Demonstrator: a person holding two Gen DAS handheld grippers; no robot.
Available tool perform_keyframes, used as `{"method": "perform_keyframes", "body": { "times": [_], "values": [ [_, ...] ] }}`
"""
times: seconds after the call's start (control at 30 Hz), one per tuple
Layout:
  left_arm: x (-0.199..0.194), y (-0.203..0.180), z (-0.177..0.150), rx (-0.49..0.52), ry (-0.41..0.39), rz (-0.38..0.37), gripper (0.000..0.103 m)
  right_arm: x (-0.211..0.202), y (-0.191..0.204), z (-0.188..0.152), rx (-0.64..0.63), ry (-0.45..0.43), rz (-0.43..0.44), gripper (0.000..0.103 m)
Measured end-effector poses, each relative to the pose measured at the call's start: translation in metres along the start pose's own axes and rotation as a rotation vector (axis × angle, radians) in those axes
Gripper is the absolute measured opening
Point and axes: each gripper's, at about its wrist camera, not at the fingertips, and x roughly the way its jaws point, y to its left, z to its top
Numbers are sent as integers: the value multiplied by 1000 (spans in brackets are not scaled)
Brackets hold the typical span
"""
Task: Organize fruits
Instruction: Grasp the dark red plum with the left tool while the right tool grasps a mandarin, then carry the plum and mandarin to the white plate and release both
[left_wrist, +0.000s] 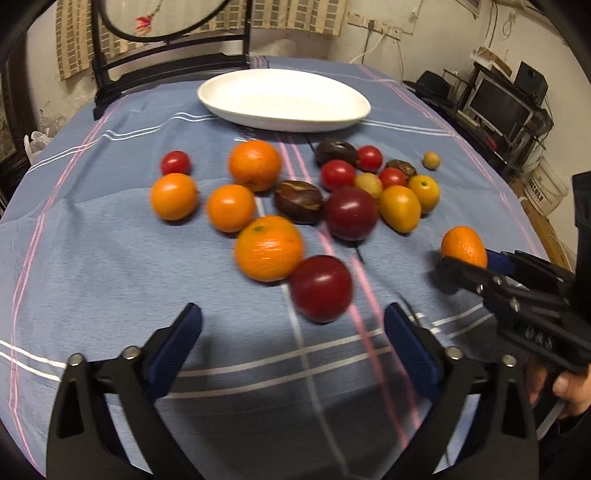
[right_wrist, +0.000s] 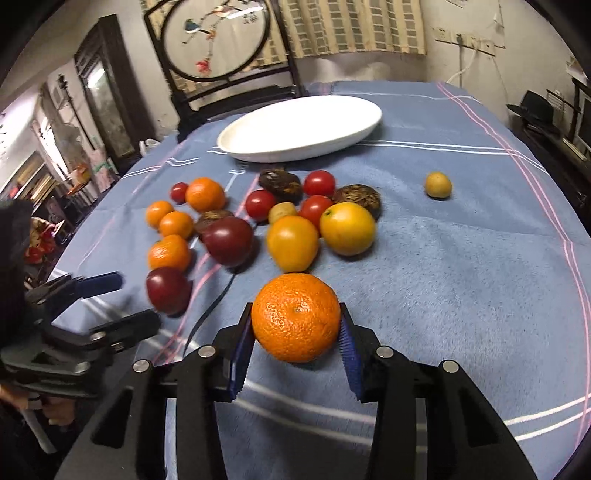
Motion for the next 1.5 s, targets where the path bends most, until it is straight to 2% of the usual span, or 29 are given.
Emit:
{"method": "perform_keyframes", "body": {
  "times": [0.03,0.1,0.17,0.2,0.23,0.3,0.33,0.4,0.53,0.67,0.77,0.87,1.0,1.07,1.2,1.37,1.5],
  "values": [
    [3,-5,1,11,7,-1,77,-2,-1,-2,-4,-5,10,43],
    [10,-11,3,17,29,9,74,-6,-4,-5,-4,-11,26,43],
    [18,-12,5,-4,55,11,62,-10,-7,-8,-4,-18,32,43],
    [18,-13,6,-4,39,29,60,-11,-9,-10,-6,-21,33,43],
    [19,-14,7,-2,37,44,51,-12,-11,-11,-5,-22,36,43],
    [21,-16,8,-2,30,56,46,-12,-13,-14,-2,-21,40,43],
    [20,-17,8,4,21,65,37,-12,-14,-14,0,-20,43,43],
    [19,-17,8,6,19,67,36,-14,-15,-15,3,-24,51,43],
    [4,-10,5,2,16,-16,36,-22,-12,-10,-17,-46,57,43],
    [-22,0,14,0,-33,-100,36,-34,-5,12,-50,-94,70,43],
    [-36,6,38,14,-109,-111,37,-39,7,43,-92,-136,71,43],
    [-35,17,75,-6,-141,-119,37,-32,18,82,-136,-172,65,43],
    [-6,29,133,-2,-188,-13,37,7,25,138,-126,-157,51,43],
    [16,36,153,-21,-165,27,37,28,24,157,-109,-149,32,43],
    [65,51,187,-75,-112,30,37,80,9,181,-73,-140,-65,44],
    [98,49,202,-47,-104,23,37,118,-9,183,-4,-75,-67,44],
    [122,50,203,-57,-72,-16,41,123,-12,181,19,-37,-10,47]
  ]
}}
